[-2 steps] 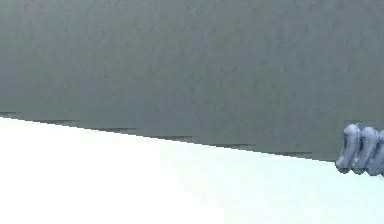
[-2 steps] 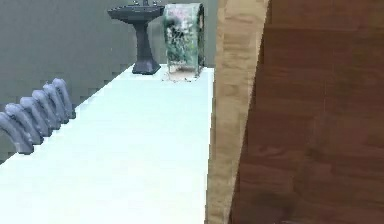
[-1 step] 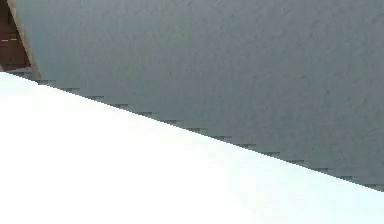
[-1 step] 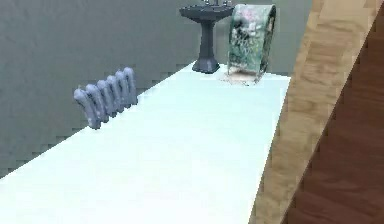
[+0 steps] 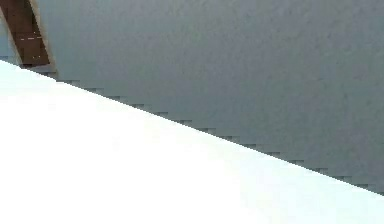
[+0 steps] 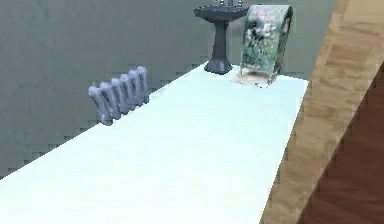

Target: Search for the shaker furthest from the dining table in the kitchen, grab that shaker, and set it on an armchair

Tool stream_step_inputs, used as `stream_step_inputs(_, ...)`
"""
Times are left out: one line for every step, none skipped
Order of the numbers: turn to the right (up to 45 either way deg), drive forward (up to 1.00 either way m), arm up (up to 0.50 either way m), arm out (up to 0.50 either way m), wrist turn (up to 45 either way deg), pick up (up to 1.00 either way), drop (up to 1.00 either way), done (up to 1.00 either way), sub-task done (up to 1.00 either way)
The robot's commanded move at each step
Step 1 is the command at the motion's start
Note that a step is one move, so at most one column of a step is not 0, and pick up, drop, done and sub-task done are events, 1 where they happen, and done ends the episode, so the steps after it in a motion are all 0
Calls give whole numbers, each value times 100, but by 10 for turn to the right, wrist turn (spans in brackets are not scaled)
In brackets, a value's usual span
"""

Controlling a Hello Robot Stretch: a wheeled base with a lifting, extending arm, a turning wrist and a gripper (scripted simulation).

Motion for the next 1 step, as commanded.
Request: stream_step_inputs(0, 20, 0, 0, 0, 0, 0, 0, 0)
